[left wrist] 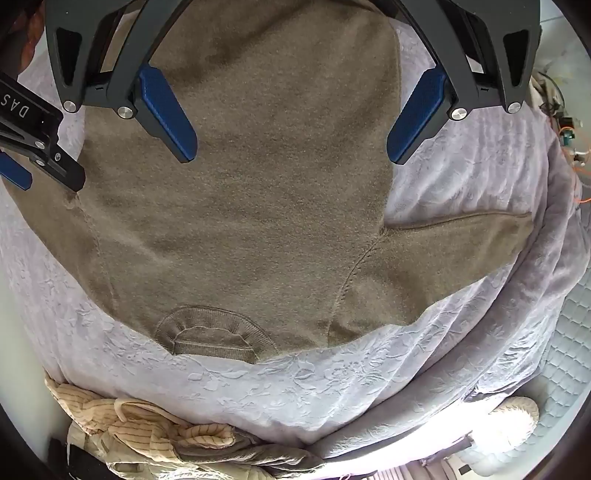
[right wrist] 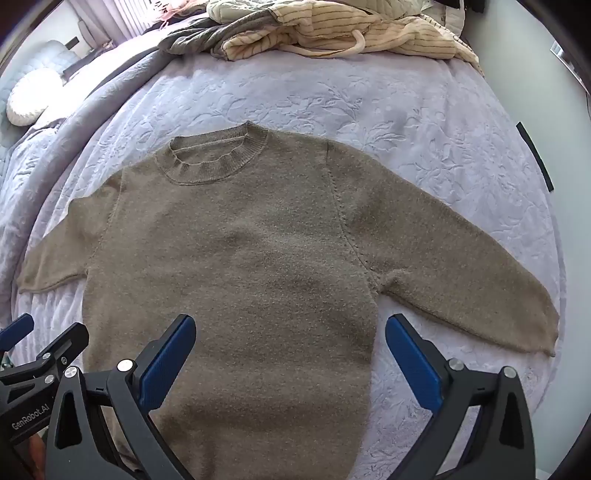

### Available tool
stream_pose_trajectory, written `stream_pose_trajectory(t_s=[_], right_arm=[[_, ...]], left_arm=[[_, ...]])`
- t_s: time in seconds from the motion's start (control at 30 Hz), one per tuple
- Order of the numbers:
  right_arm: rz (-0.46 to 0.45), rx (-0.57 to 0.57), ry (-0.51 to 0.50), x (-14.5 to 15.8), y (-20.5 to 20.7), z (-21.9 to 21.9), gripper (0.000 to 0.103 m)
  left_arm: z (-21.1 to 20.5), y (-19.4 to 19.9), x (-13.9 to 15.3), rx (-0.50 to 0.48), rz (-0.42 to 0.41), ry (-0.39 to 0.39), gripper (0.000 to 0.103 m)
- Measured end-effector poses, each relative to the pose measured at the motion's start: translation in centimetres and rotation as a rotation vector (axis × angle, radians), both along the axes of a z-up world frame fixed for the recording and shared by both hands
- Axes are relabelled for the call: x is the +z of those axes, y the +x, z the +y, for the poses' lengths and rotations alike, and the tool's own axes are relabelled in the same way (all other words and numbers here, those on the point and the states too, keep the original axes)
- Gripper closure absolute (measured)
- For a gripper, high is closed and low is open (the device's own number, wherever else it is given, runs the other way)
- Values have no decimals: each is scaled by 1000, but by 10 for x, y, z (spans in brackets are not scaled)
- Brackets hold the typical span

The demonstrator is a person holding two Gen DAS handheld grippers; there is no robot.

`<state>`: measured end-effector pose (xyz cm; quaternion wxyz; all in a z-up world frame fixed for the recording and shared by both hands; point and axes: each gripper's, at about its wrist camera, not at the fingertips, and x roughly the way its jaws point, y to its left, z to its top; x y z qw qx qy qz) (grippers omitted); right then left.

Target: Fold small clothes

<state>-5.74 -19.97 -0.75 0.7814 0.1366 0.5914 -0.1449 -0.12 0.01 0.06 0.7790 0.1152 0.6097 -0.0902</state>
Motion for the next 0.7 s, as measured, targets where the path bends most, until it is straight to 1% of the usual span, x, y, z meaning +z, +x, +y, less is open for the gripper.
stream_pose_trajectory(t_s=[0.3, 0.33, 0.4, 0.53, 0.7], right_arm=[[-2, -2, 6, -2, 0, -1, 1], [-1, -3, 8, -3, 0, 0, 1], [-1, -2, 14, -4, 0, -1, 1], [-2, 1, 19, -5, 1, -1, 1], [-6, 4, 27, -6, 1, -1, 1]], left_arm=[[-3, -7, 3, -1, -3, 17, 0], [1, -2, 1, 14, 2, 7, 0], [0, -4, 1, 14, 1, 11, 0], [2, -5, 3, 20, 6, 24, 0], [1, -6, 3, 24, -9, 45, 0]])
